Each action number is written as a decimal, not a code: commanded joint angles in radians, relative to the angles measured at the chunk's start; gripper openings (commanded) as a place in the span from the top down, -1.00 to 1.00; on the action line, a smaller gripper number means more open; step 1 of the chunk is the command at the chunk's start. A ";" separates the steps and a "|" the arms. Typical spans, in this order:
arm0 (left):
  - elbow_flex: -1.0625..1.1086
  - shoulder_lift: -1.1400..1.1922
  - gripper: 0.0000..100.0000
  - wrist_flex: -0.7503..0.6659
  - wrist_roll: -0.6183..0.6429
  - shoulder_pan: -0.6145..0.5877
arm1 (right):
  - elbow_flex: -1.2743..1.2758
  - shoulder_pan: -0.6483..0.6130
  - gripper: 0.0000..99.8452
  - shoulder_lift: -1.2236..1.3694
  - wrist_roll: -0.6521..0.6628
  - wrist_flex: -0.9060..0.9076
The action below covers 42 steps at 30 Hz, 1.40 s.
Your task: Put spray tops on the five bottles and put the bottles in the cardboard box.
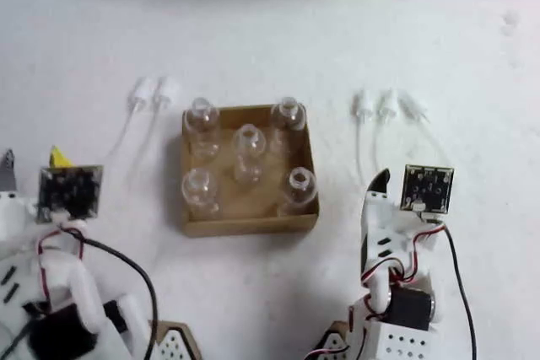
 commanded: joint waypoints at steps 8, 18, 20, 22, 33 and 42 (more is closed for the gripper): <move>-0.977 1.089 0.64 0.512 -0.043 0.180 | 0.014 -0.008 0.76 -0.005 0.020 -0.065; -1.725 1.945 0.64 0.735 -0.091 0.257 | 0.058 -0.008 0.76 -0.005 0.021 -0.136; -1.873 2.083 0.64 0.779 -0.091 0.275 | 0.058 -0.008 0.76 -0.005 0.021 -0.137; -2.018 2.213 0.64 0.806 -0.091 0.288 | 0.060 -0.008 0.76 -0.005 0.021 -0.139; -2.662 2.758 0.64 0.802 -0.089 0.340 | 0.091 -0.008 0.76 -0.005 0.021 -0.183; -2.707 2.905 0.64 0.661 -0.025 0.329 | 0.092 -0.010 0.76 -0.005 0.021 -0.182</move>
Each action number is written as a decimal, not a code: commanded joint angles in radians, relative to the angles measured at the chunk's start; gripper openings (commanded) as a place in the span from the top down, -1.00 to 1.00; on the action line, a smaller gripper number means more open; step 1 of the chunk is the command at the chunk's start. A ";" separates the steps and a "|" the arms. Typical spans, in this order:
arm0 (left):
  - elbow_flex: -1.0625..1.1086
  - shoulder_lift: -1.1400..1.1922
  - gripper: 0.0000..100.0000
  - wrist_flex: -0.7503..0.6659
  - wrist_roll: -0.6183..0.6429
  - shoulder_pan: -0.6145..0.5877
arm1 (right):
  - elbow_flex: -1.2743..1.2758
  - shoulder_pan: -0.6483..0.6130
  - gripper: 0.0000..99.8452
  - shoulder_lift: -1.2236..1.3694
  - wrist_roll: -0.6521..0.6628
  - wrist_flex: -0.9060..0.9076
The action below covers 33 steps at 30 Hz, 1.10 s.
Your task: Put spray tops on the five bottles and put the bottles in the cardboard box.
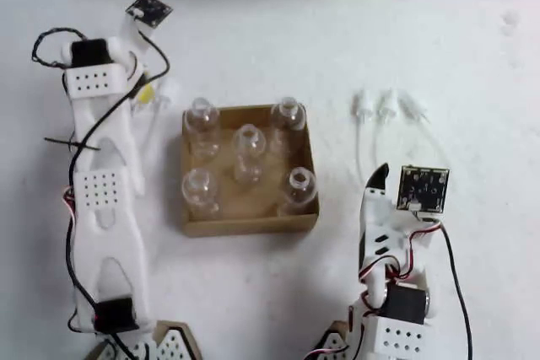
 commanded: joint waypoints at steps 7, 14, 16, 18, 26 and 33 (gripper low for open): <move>-0.021 0.012 0.64 -0.107 0.058 0.028 | -0.005 -0.008 0.76 -0.007 0.014 -0.021; 0.100 0.016 0.64 -0.213 0.123 0.036 | -0.005 -0.008 0.76 -0.007 0.014 -0.016; 0.123 0.012 0.64 -0.226 0.147 0.033 | -0.005 -0.012 0.76 -0.007 0.014 -0.016; 0.124 0.010 0.64 -0.218 0.149 0.031 | -0.003 -0.035 0.76 -0.007 0.015 -0.015; 0.133 0.019 0.81 -0.216 0.149 0.039 | 0.017 -0.090 0.76 -0.008 0.118 -0.019; 0.133 0.019 0.68 -0.184 0.152 0.047 | 0.017 -0.090 0.76 -0.008 0.123 -0.018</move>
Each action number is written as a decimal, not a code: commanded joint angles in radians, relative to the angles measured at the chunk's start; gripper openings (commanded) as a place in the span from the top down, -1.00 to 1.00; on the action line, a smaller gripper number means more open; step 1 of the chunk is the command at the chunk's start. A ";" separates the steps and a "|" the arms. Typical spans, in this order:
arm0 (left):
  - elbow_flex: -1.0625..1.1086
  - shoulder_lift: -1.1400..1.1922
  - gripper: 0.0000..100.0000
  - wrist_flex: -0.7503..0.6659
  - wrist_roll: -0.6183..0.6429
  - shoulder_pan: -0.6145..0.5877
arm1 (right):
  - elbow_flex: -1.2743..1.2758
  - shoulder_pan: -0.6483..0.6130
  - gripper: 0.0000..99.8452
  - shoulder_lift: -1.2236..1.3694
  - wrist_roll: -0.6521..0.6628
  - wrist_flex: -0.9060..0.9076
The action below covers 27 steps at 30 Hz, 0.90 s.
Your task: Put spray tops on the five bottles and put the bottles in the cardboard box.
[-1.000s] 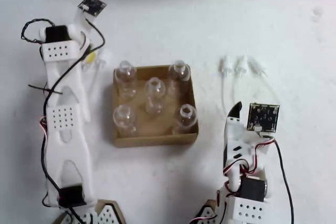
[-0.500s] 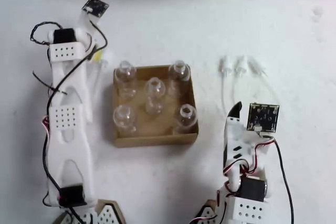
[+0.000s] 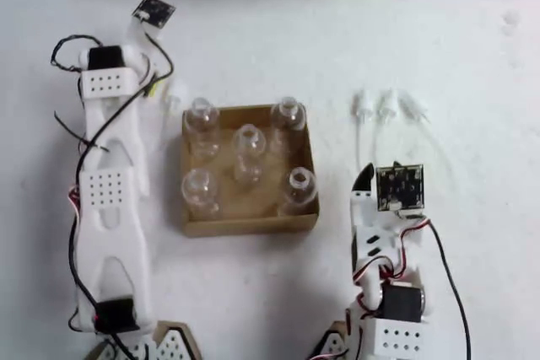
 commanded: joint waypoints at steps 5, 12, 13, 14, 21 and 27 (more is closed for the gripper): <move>-0.003 -0.008 0.61 0.032 0.014 0.019 | 0.003 -0.008 0.76 -0.008 0.018 -0.018; 0.008 -0.007 0.61 -0.051 0.008 -0.002 | 0.003 -0.008 0.76 -0.008 0.020 -0.016; 0.034 -0.008 0.61 -0.061 0.008 -0.004 | 0.003 -0.008 0.76 -0.008 0.020 -0.016; 0.063 -0.016 0.61 -0.063 0.006 -0.002 | 0.003 -0.008 0.76 -0.008 0.020 -0.016; 0.104 -0.012 0.69 0.029 -0.109 0.007 | 0.003 -0.008 0.76 -0.008 0.020 -0.016; 0.084 -0.022 0.96 0.170 -0.141 -0.007 | 0.003 -0.008 0.76 -0.008 0.020 -0.016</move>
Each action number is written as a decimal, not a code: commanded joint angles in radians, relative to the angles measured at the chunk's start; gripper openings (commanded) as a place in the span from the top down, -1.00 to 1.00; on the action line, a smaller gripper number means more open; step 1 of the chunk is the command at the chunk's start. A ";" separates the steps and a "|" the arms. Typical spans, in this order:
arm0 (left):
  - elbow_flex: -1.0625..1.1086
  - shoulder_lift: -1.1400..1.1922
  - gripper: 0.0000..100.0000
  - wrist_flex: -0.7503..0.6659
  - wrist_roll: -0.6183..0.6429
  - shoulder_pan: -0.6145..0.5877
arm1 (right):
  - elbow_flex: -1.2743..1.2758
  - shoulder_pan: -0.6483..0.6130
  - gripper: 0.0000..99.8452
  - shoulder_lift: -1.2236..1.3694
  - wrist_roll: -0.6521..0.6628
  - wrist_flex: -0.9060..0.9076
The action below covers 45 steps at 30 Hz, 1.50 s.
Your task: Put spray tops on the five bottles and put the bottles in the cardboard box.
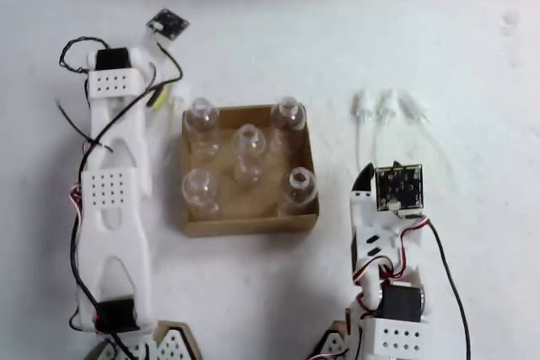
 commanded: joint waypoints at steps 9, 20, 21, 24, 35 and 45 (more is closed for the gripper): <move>-0.155 -0.107 0.95 0.255 -0.014 -0.044 | 0.003 -0.008 0.76 -0.008 0.012 -0.016; 0.097 -0.544 0.95 0.258 0.132 -0.099 | 0.003 -0.008 0.76 -0.008 0.012 -0.018; 0.192 -0.627 0.95 0.258 0.132 -0.094 | 0.003 -0.008 0.76 -0.008 0.012 -0.018; 0.477 -0.914 0.95 0.255 0.129 -0.056 | 0.003 -0.008 0.76 -0.008 0.012 -0.018; 1.099 -1.716 0.95 0.100 0.138 0.025 | 0.003 -0.008 0.76 -0.008 0.012 -0.016; 1.234 -1.994 0.95 0.031 0.236 0.021 | 0.012 -0.008 0.76 -0.008 0.012 -0.019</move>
